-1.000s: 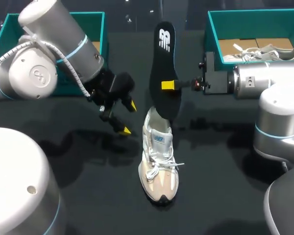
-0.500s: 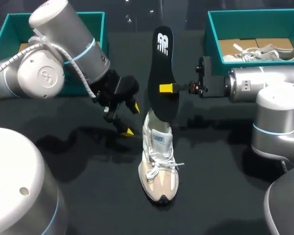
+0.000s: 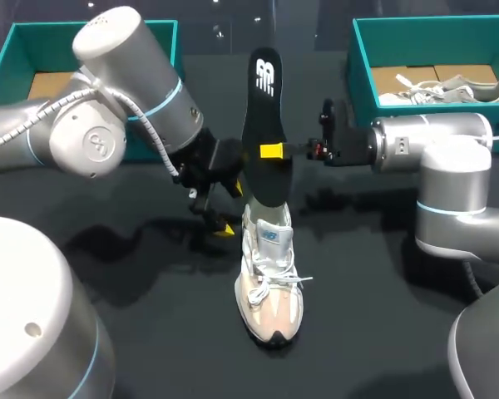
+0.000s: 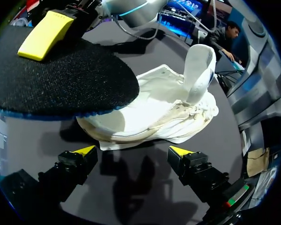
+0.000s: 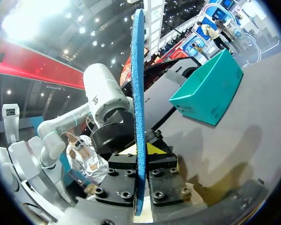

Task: Take the shoe out of the shoebox, open the shoe tongue, remove and reinsert the insole, then place the shoe into the shoebox

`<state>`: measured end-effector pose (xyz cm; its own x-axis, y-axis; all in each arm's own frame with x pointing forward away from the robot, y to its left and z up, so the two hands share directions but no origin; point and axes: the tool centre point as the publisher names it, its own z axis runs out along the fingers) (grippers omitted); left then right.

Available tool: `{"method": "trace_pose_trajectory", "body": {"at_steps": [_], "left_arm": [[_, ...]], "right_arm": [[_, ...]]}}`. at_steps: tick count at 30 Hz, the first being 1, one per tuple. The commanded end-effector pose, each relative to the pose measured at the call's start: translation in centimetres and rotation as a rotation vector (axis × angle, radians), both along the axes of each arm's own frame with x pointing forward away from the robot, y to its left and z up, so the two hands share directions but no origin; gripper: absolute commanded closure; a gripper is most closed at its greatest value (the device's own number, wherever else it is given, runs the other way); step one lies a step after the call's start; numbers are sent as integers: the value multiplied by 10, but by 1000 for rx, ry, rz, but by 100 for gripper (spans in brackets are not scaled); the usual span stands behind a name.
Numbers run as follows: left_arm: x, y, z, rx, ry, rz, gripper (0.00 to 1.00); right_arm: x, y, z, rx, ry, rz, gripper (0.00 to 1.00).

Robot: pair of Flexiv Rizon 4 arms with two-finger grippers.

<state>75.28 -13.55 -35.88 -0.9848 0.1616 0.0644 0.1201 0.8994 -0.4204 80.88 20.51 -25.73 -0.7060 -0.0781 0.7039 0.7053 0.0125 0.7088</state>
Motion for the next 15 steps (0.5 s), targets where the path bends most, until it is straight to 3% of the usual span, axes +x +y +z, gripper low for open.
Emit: {"method": "trace_pose_trajectory", "body": {"at_steps": [1,15], "left_arm": [[0,1,-3,0,0,-1,0],[0,2,-3,1,0,-2,0]], "right_arm": [[4,5,-5,22,-18,12,100],[0,10,-8,8,-131,32,100]]}}
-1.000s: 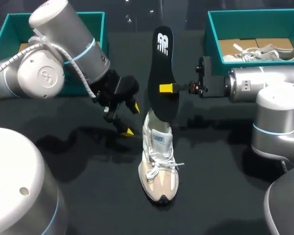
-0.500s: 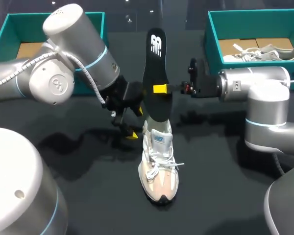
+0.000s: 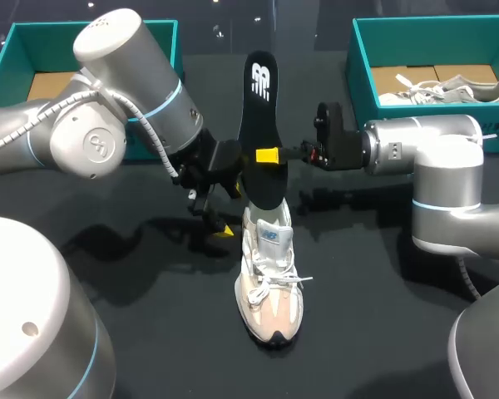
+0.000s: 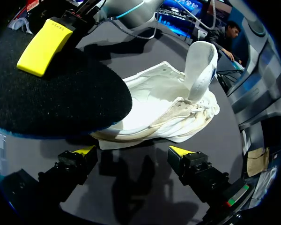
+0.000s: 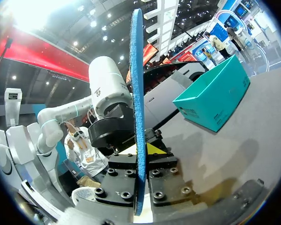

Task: Take the shoe out of the shoebox, open the shoe tongue, remove and reinsert the insole, then place the shoe into the shoebox

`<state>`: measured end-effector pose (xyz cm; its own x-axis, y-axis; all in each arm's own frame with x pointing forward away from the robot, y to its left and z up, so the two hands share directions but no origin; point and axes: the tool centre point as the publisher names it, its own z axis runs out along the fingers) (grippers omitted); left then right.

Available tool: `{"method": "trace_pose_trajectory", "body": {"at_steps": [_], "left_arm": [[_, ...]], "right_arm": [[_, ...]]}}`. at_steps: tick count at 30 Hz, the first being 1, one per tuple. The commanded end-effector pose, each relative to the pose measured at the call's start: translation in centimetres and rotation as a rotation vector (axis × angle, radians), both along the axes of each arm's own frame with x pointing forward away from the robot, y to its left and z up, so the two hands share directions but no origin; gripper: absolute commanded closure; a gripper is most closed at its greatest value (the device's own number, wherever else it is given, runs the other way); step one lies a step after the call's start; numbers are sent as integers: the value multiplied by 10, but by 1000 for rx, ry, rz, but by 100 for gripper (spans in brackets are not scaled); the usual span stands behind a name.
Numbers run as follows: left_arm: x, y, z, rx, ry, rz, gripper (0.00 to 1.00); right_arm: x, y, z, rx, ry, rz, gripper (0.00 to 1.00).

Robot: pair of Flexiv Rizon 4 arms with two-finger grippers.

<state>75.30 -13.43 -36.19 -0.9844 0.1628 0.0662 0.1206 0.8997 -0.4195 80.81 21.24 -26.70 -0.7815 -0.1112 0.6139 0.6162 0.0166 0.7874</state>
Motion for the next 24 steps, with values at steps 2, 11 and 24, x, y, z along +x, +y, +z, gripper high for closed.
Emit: {"method": "trace_pose_trajectory", "body": {"at_steps": [2,11,24], "left_arm": [[0,1,0,0,-1,-1,0],[0,1,0,0,-1,-1,0],[0,1,0,0,-1,-1,0]], "right_arm": [[0,3,2,-12,-27,7,100],[-4,7,-3,-81,-40,-64,100],[-10,2,-13,-105,-50,-124,100]]}}
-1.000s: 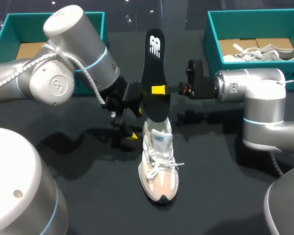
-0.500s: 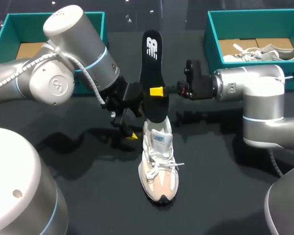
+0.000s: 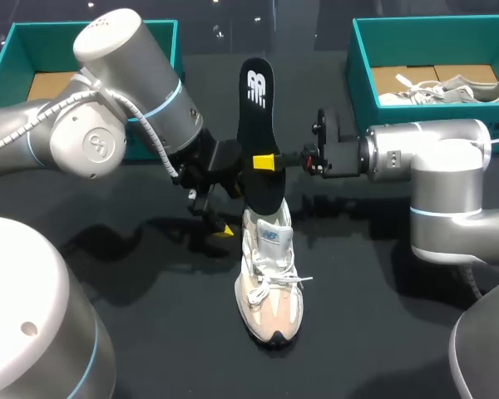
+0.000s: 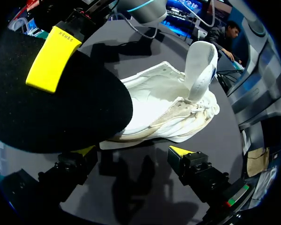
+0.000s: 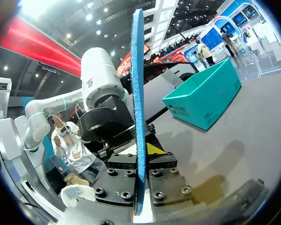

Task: Take the shoe out of the shoebox, open the shoe tongue, remove and reinsert the insole, then place the shoe into the shoebox

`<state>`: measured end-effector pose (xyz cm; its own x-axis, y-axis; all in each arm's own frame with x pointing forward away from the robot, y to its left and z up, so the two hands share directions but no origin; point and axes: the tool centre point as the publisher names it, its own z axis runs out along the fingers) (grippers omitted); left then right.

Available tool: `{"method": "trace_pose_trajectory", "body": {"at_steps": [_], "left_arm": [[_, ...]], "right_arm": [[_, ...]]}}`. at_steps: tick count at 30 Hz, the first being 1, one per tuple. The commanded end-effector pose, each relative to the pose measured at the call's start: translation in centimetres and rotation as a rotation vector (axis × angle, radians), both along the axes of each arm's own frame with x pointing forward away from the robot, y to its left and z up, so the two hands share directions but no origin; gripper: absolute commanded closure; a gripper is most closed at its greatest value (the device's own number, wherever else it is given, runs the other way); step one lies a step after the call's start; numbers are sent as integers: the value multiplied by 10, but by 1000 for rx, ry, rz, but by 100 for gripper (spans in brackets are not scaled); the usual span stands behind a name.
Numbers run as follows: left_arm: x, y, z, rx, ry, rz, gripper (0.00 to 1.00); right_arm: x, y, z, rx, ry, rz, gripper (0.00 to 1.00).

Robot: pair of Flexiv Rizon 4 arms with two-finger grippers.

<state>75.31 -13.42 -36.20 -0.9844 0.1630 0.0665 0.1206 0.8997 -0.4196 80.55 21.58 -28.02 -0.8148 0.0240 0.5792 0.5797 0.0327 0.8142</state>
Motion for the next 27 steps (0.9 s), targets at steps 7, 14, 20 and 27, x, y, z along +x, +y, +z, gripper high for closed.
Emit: {"method": "trace_pose_trajectory", "body": {"at_steps": [7,14,20,27], "left_arm": [[-1,1,0,0,-2,-1,0],[-1,1,0,0,-2,-1,0],[-1,1,0,0,-2,-1,0],[-1,1,0,0,-2,-1,0]], "right_arm": [[-12,-1,-8,-29,-12,-67,100],[-15,-2,-13,-29,-41,-82,100],[-19,-3,-21,-34,-40,-97,100],[-24,-5,-25,-36,-30,-104,100]]}}
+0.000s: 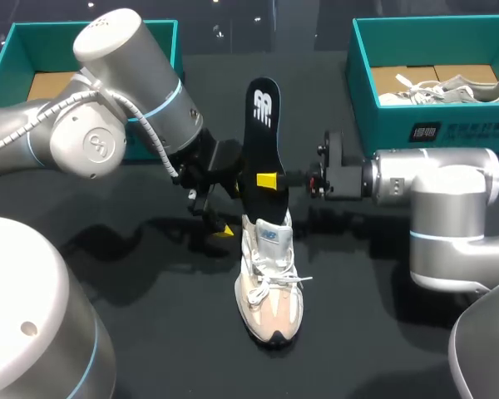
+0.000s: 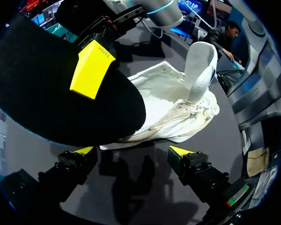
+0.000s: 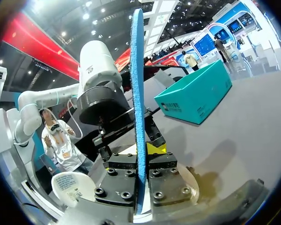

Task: Take the shoe out of the shoebox, open the shoe tongue, remove and reinsert the insole, then place the shoe into the shoebox

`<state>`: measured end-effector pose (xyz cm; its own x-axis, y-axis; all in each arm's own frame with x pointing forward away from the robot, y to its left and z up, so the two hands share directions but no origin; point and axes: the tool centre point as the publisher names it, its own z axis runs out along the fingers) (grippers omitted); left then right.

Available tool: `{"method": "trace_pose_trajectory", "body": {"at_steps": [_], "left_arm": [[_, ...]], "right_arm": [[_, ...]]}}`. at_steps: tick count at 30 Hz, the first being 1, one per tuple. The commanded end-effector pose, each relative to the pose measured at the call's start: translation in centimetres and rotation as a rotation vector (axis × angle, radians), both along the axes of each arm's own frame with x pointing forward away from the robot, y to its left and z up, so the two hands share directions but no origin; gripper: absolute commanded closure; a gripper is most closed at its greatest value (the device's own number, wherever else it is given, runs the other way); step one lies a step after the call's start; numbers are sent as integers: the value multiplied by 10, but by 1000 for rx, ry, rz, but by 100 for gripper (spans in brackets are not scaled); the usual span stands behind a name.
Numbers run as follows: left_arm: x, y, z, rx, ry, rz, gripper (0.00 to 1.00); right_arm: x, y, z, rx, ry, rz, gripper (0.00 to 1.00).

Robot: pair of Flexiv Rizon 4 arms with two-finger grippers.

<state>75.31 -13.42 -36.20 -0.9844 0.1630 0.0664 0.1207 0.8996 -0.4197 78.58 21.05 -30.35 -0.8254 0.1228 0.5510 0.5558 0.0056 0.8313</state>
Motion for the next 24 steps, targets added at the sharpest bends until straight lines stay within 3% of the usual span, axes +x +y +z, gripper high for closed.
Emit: {"method": "trace_pose_trajectory", "body": {"at_steps": [1,24], "left_arm": [[-1,1,0,1,-2,-1,0],[-1,1,0,1,-2,-1,0]], "right_arm": [[-5,0,-2,-1,4,-9,100],[-3,-2,-15,-27,202,-10,100]]}}
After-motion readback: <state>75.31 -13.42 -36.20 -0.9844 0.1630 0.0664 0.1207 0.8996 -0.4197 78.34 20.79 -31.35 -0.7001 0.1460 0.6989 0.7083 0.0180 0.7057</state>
